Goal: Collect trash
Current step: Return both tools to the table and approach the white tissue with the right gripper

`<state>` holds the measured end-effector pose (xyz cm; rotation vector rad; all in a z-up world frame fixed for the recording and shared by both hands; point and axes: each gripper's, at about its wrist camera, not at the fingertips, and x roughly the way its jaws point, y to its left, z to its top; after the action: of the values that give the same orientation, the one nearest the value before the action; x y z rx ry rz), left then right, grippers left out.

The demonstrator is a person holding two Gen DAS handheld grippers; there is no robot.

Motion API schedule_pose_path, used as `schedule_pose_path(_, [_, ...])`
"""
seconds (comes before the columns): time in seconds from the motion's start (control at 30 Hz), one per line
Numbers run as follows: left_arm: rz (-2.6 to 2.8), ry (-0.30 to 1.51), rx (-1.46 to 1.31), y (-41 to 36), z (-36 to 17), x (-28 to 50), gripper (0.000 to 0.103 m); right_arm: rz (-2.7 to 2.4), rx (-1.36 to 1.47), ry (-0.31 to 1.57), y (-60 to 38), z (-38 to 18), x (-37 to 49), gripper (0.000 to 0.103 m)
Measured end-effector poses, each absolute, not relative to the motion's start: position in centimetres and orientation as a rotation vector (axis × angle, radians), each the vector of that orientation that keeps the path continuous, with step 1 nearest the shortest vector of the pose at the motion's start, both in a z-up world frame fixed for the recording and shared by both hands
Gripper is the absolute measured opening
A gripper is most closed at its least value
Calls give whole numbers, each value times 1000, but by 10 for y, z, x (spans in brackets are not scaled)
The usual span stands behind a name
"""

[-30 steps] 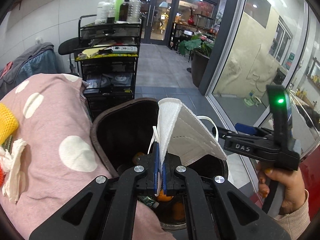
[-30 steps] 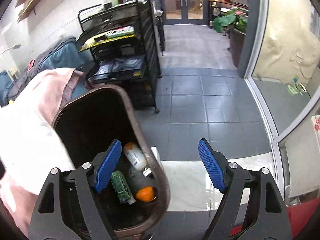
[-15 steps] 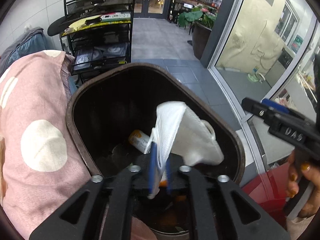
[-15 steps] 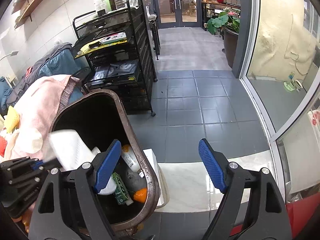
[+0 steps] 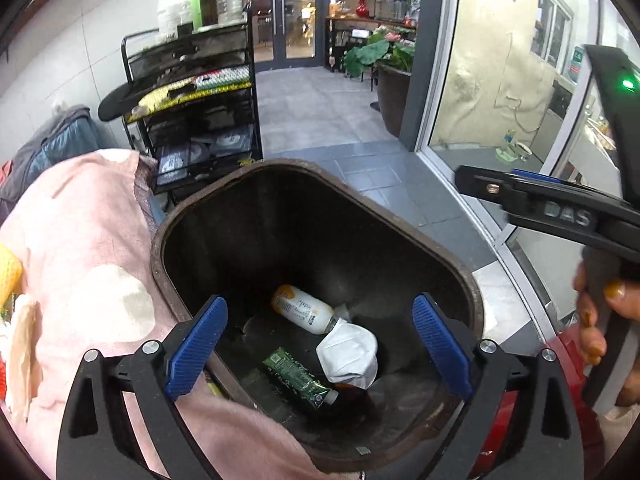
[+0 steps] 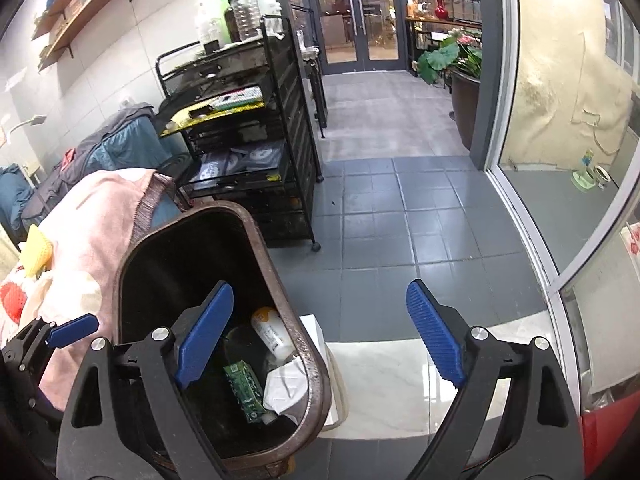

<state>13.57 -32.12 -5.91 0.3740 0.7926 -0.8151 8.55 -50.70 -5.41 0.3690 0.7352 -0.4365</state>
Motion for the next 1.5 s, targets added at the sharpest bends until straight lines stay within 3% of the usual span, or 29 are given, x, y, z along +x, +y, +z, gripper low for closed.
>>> schedule_pose_path(0.63, [-720,570,272,-236,2,95,97,-188,262,596,-430,-20,106,89])
schedule_pose_path(1.5, [-224,643,111,-13,-20,133,97,243,78,641,-253,-9,180,91])
